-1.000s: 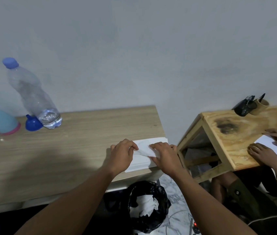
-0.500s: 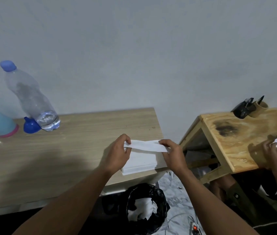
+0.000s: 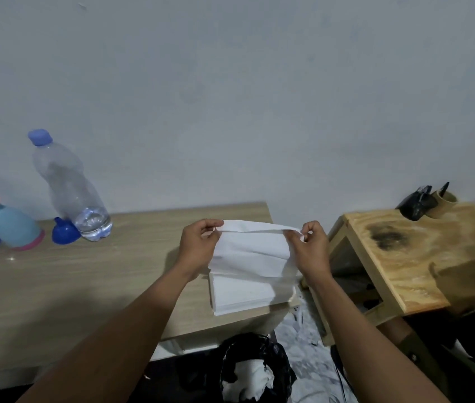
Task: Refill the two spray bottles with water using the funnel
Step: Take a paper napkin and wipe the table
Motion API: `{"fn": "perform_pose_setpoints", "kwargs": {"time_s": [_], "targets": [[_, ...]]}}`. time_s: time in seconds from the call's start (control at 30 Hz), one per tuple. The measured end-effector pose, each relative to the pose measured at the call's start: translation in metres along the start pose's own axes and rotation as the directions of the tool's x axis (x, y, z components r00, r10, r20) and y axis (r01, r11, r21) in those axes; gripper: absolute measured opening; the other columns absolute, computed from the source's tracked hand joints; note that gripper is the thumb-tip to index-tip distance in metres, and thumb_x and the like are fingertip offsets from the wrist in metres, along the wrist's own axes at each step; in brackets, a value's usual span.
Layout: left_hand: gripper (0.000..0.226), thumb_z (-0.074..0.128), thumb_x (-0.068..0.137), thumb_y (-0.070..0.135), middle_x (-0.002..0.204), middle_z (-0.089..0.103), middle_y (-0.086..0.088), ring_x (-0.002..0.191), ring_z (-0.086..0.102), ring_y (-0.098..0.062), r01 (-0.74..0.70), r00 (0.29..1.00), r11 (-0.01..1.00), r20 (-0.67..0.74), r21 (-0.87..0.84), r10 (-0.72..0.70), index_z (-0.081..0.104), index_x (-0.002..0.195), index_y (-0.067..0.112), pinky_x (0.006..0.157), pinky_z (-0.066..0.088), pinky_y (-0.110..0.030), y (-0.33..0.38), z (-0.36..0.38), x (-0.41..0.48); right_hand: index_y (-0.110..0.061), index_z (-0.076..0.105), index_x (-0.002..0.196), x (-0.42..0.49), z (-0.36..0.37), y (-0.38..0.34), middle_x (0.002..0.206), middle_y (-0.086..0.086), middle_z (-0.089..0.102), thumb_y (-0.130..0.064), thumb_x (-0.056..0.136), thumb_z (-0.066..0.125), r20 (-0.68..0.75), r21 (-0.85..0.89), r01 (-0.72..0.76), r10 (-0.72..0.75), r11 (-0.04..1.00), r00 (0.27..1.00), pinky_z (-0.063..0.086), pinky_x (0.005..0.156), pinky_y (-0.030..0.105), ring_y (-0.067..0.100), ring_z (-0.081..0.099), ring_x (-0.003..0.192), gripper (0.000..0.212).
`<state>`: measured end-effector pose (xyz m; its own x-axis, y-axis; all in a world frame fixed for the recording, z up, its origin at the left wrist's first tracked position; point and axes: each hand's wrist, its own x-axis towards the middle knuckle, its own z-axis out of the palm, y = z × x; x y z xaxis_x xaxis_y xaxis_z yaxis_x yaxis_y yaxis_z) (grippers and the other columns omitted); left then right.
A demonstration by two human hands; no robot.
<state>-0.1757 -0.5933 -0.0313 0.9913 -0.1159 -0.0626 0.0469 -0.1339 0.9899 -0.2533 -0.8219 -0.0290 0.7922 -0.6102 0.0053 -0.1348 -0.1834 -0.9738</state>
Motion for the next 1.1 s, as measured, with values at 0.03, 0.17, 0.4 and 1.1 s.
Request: {"fn": "perform_pose_setpoints", "kwargs": {"time_s": [0.03, 0.17, 0.4, 1.1], "targets": [[0.021, 0.069, 0.087, 0.005, 0.109, 0.072, 0.01, 0.111, 0.062, -0.01, -0.001, 1.0, 1.0, 0.01, 0.017, 0.001, 0.074, 0.1, 0.02, 0.096, 0.05, -0.029, 0.0, -0.002, 0.0, -0.019, 0.049, 0.078, -0.002, 0.001, -0.002, 0.076, 0.003, 0.048, -0.02, 0.085, 0.077, -0.004, 0.011, 0.019, -0.019, 1.0, 1.0, 0.041, 0.068, 0.032, 0.015, 0.046, 0.07, 0.029], [0.037, 0.075, 0.084, 0.006, 0.119, 0.066, 0.01, 0.102, 0.063, 0.008, 0.011, 0.997, 1.0, 0.079, 0.008, -0.012, 0.068, 0.117, 0.022, 0.089, 0.053, -0.022, -0.002, -0.014, -0.002, -0.013, 0.07, 0.089, -0.007, 0.002, -0.005, 0.095, -0.004, 0.07, -0.022, 0.082, 0.083, 0.056, 0.069, 0.011, -0.015, 0.998, 0.998, 0.054, 0.089, 0.04, 0.015, 0.065, 0.098, 0.017], [0.016, 0.078, 0.081, 0.007, 0.086, 0.071, 0.008, 0.098, 0.065, -0.012, 0.016, 1.0, 1.0, -0.02, -0.01, -0.016, 0.069, 0.076, 0.019, 0.09, 0.046, -0.023, -0.004, -0.036, -0.01, -0.028, 0.071, 0.115, -0.014, 0.018, -0.009, 0.116, -0.021, 0.066, -0.015, 0.089, 0.075, 0.171, 0.092, -0.039, 0.023, 0.995, 0.985, 0.045, 0.112, 0.039, 0.004, 0.06, 0.113, 0.029], [0.065, 0.076, 0.082, 0.002, 0.133, 0.059, 0.004, 0.099, 0.064, 0.007, 0.139, 0.99, 0.987, -0.015, 0.082, -0.138, 0.053, 0.139, 0.019, 0.085, 0.055, -0.021, -0.036, -0.379, -0.039, -0.019, 0.076, 0.097, -0.136, 0.309, -0.084, 0.115, 0.0, 0.074, 0.002, 0.092, 0.064, 0.54, 0.061, -0.034, -0.004, 0.998, 0.842, 0.058, 0.094, 0.046, 0.02, 0.072, 0.095, 0.025]]}}
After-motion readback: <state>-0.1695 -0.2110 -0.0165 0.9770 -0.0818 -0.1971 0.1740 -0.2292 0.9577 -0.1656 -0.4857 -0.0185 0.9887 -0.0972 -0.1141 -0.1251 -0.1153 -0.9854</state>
